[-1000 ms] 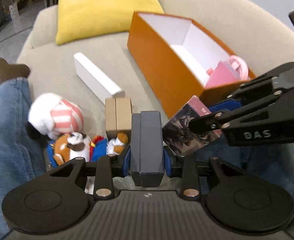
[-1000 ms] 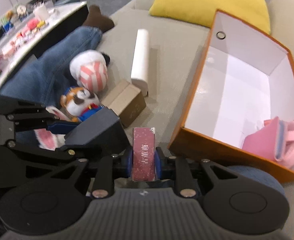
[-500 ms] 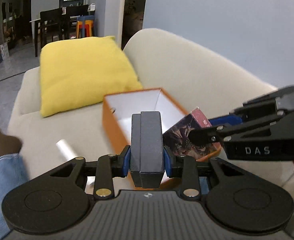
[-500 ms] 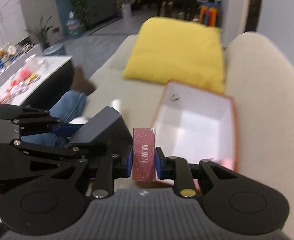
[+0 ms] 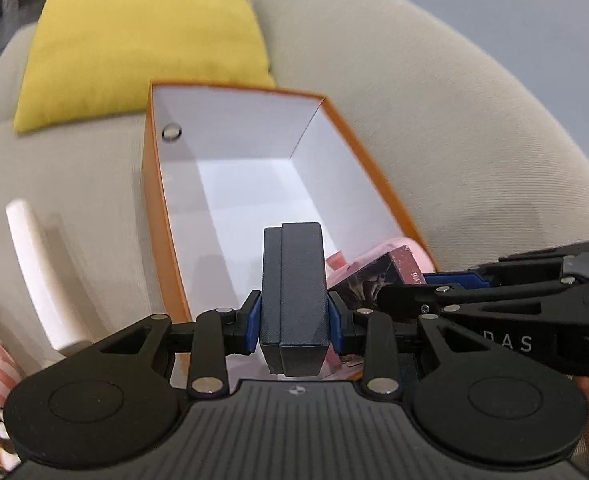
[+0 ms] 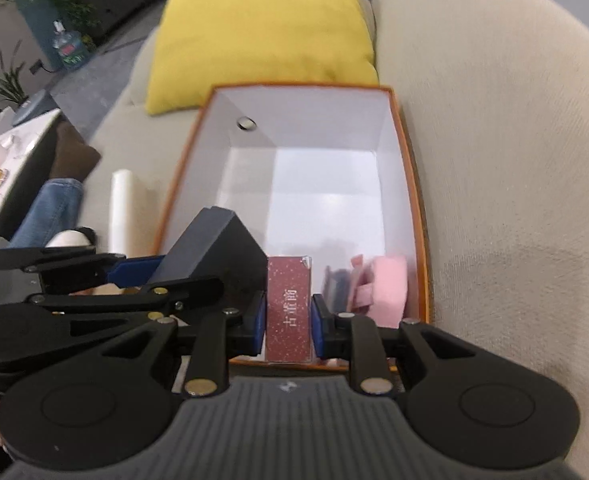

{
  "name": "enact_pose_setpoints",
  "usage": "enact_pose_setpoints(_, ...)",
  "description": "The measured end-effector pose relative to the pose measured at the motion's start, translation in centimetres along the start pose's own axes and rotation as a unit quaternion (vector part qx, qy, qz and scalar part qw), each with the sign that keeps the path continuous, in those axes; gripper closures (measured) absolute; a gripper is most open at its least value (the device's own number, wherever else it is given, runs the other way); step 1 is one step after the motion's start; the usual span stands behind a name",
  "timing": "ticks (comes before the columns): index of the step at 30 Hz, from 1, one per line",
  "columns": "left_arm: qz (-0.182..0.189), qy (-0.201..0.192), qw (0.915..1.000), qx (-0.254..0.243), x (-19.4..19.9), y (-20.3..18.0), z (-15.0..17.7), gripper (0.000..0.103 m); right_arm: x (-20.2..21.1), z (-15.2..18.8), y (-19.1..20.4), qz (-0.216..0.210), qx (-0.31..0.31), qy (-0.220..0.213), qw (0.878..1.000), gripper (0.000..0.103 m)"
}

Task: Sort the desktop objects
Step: 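Carry the grey case and red card pack over the shoebox, then lower the grey case and red card pack into the shoebox and release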

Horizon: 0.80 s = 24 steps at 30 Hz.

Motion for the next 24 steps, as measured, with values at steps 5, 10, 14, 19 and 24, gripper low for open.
enact_pose_setpoints(5, -0.009, 0.020, 0.9995, 0.021, -2.1, 0.6, 0.4, 0.066, -2.1, 0.5, -0.9, 0.002, -0.014, 0.029, 0.999, 0.079)
enact_pose_setpoints(10, -0.037, 0.013, 0.9992, 0.003, -2.8, 0.1, 0.4, 0.065, -2.7, 1.0, -1.8, 0.001, -0.032, 0.037, 0.999, 0.078)
enact_pose_setpoints(14, -0.063, 0.005, 0.9978, -0.018, -2.8, -0.5, 0.6, 0.065, -2.6, 1.1, -2.1, 0.001, -0.041, 0.040, 0.998, 0.077)
enact_pose_setpoints(19, -0.074, 0.007, 0.9965, -0.037, -2.7, -1.3, 1.3, 0.065, -2.7, 1.2, -2.6, 0.003, -0.053, 0.040, 0.998, 0.078)
enact_pose_setpoints(24, -0.076, 0.030, 0.9960, -0.036, -4.1, -2.0, 2.1, 0.065, -1.9, 0.9, -2.7, -0.004, -0.057, 0.027, 0.998, 0.078)
Point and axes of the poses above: each gripper's, at about its wrist camera, not at the fingertips, and x roughly against the way its jaws point, y to its left, z to its underside, the point moved 10 cm from there along -x, roughly the way its jaws point, and after that the axes turned 3 degrees about z, right-handed, at the moved point
